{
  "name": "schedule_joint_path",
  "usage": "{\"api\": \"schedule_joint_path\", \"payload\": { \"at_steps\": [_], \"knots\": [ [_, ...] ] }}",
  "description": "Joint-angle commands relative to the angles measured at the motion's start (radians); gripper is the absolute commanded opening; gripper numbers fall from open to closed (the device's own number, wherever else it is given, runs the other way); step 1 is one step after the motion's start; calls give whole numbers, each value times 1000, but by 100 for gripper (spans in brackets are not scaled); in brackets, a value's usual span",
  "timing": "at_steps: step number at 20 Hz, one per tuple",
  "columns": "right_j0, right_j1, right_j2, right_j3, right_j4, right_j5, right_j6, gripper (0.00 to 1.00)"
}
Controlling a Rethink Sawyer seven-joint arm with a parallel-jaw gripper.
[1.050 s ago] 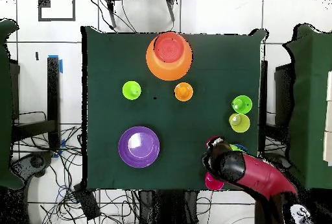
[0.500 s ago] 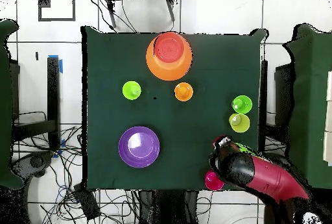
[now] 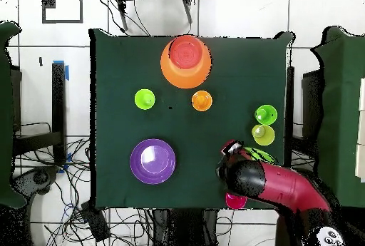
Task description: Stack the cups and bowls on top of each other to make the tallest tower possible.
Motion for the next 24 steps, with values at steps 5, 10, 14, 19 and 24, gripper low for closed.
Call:
{"api": "schedule_joint_path", "payload": {
  "at_steps": [5,10,14,19,24],
  "knots": [
    [146,-7,97,-172,-4,235,-60,0],
    [216,1,89,-280,-5,335,-49,0],
    [270,6,77,-378,-17,433,-44,0],
    [320,33,84,-487,-20,528,-43,0],
    [354,81,101,-575,-15,580,-46,0]
  ]
}}
